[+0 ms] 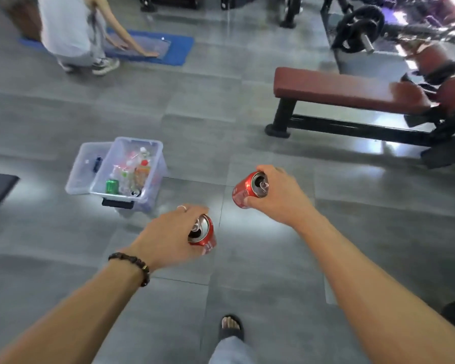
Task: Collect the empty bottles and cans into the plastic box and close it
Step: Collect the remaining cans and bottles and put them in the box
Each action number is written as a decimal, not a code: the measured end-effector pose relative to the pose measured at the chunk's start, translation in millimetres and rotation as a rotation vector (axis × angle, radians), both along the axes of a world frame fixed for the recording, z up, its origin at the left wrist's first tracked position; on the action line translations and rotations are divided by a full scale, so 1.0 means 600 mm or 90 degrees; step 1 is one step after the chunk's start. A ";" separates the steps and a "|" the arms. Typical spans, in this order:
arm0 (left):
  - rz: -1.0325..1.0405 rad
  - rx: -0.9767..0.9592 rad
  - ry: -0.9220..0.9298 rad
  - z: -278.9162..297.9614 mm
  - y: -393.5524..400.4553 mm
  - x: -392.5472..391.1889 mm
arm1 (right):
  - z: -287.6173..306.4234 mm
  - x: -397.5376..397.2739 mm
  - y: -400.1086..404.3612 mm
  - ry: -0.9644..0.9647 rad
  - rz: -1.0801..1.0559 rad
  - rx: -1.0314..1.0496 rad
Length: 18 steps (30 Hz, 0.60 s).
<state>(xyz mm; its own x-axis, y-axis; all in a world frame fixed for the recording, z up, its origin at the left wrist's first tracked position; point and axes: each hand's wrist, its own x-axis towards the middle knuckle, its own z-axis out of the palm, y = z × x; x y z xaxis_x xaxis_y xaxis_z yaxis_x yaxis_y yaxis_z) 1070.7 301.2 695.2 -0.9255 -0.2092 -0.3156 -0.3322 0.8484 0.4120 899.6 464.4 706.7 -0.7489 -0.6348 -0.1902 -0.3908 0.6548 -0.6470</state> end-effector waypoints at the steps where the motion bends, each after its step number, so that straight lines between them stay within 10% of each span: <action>1: 0.013 0.002 -0.007 -0.001 -0.031 -0.005 | -0.005 -0.011 -0.041 -0.008 0.016 -0.001; 18: 0.049 0.007 -0.066 -0.152 -0.644 0.014 | -0.188 0.014 -0.659 -0.054 0.038 0.063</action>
<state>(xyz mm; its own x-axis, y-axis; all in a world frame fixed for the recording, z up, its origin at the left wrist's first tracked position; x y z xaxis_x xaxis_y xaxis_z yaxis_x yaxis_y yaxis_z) 1079.4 -85.0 604.1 -0.8688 -0.2748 -0.4120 -0.4381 0.8143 0.3808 908.1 68.9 594.0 -0.6883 -0.6531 -0.3158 -0.3776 0.6942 -0.6128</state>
